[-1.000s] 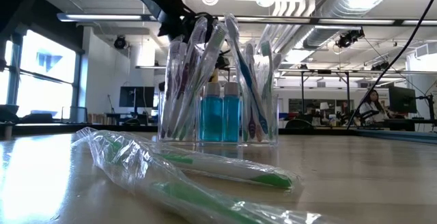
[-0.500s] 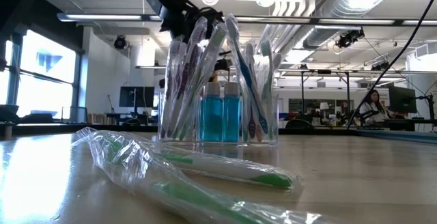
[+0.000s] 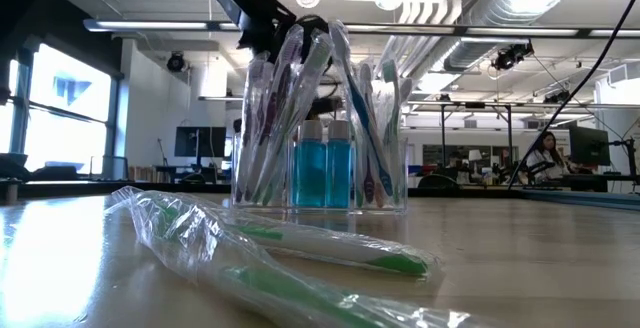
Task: Pick & Place toothbrushing station
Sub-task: Put the purple toothbrush into the transparent organizer
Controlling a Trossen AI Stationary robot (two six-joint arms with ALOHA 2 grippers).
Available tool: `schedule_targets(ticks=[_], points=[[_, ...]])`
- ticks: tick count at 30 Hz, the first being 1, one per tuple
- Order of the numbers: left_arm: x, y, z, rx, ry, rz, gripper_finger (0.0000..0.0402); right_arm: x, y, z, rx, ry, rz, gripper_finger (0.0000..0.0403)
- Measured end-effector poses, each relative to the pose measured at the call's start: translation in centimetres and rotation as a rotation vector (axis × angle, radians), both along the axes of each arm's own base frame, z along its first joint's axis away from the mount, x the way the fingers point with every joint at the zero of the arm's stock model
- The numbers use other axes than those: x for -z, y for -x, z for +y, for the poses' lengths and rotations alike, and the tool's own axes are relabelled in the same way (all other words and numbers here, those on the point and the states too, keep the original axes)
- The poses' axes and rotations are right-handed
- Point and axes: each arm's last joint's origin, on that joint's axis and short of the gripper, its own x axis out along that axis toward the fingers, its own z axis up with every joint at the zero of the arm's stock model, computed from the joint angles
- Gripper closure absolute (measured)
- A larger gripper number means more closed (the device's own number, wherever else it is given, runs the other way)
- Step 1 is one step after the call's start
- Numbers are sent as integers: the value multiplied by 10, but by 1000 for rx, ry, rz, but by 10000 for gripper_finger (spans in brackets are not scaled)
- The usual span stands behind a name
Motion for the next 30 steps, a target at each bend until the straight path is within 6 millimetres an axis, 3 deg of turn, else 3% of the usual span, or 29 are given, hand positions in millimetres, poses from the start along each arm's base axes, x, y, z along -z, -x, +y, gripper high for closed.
schedule_targets(ticks=[5, 16, 30], points=[[23, -5, 2, 16, 17, 71, 293, 1, 0, 0, 0, -1, 6, 149], [53, -12, 4, 46, 24, 136, 293, 1, 0, 0, 1, 0, 11, 149], [65, -13, 1, 51, 61, 182, 304, 1, 0, 0, 1, -1, 12, 149]])
